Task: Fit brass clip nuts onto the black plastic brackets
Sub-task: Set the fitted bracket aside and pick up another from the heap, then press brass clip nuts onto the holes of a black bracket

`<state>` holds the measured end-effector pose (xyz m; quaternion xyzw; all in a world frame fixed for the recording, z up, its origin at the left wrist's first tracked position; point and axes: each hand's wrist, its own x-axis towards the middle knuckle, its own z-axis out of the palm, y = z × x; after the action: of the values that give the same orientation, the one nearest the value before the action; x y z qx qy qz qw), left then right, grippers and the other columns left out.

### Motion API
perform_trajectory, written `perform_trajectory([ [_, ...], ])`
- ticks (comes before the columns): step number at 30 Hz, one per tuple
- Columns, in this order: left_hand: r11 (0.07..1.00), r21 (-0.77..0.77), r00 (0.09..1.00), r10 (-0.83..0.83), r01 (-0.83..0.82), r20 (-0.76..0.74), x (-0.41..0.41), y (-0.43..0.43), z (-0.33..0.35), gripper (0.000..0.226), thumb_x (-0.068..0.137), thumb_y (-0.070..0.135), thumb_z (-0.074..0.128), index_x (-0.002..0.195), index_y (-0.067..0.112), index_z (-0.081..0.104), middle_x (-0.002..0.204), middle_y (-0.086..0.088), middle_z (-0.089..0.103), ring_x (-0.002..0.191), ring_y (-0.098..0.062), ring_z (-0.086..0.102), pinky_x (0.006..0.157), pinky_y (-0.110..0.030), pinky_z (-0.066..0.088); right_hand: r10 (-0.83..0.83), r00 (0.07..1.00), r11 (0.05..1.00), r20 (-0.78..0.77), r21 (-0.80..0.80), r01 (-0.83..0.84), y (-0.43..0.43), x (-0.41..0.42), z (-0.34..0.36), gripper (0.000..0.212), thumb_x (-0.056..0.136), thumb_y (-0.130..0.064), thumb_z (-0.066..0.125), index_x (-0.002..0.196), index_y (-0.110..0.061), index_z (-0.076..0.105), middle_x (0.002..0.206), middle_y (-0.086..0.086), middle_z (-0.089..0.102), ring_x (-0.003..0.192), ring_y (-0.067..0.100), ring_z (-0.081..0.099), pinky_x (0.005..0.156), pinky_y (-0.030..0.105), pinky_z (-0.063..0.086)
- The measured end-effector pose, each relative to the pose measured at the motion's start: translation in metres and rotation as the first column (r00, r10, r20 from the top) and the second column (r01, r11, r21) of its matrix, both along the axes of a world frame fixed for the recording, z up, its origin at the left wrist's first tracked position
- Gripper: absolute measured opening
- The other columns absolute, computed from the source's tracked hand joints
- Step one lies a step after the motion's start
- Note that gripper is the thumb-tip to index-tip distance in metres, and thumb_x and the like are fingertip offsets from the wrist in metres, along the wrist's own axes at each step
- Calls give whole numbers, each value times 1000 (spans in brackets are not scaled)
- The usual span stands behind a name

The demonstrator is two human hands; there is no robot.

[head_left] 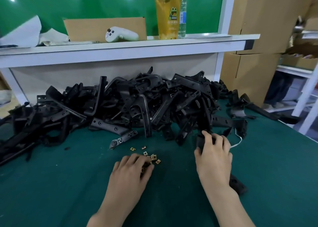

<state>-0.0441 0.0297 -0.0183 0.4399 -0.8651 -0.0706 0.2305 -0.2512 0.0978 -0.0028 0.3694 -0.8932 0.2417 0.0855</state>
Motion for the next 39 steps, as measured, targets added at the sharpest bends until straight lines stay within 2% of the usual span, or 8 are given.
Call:
perform_trajectory([
  [8,999,-21,998,-50,49,-27,4,2,1,28,103,46,43,117,35,64,113,23,61,105,-5,54,93,-26,41,58,996,993,-72,-102,-65,12,3,7,43,100,-36,56,140,-22,54,127,0,45,117,24,40,99,41,38],
  [12,998,-42,998,-53,51,-36,4,1,2,30,104,44,41,116,30,65,111,20,62,104,-8,56,91,-26,41,366,927,779,76,-569,-261,15,12,27,34,93,-47,60,125,-38,63,116,-19,45,110,9,44,87,27,46],
  [17,997,-47,996,-60,57,-60,2,0,6,36,104,43,36,111,24,65,106,13,63,101,-13,56,93,-30,40,881,239,384,408,-913,140,8,23,42,29,82,-35,68,110,-29,69,103,-8,69,97,11,66,89,37,56],
  [20,998,29,973,-42,49,-227,4,3,8,43,95,56,27,106,29,59,98,20,59,95,-2,49,87,-31,41,836,-194,541,513,-714,445,-2,31,38,30,83,-32,63,108,-16,69,95,5,70,94,24,69,76,51,62],
  [24,972,233,831,112,22,-545,5,5,12,20,90,62,42,92,46,52,88,17,66,88,-2,59,73,-22,46,676,-484,736,556,-526,426,-9,41,27,29,97,-32,55,102,-7,70,96,16,72,93,38,71,72,59,60],
  [28,946,322,691,210,35,-691,4,4,18,9,97,43,55,90,43,60,85,18,70,74,-3,62,64,-12,46,626,-570,778,533,-478,408,-11,41,24,66,88,-59,61,122,-2,61,111,28,71,105,50,67,78,63,58],
  [32,931,355,592,240,84,-770,7,0,18,13,101,22,58,102,31,67,87,14,72,78,-1,65,72,-9,49,627,-597,765,500,-541,350,-12,40,20,62,78,-28,73,132,-3,53,123,31,64,109,51,65,82,57,59],
  [39,947,321,763,223,-22,-607,12,-3,11,18,100,26,61,100,43,64,92,30,69,92,11,61,76,-8,46,632,-566,735,529,-640,223,-18,40,6,67,78,-22,71,137,-6,45,132,19,64,116,38,65,79,42,60],
])
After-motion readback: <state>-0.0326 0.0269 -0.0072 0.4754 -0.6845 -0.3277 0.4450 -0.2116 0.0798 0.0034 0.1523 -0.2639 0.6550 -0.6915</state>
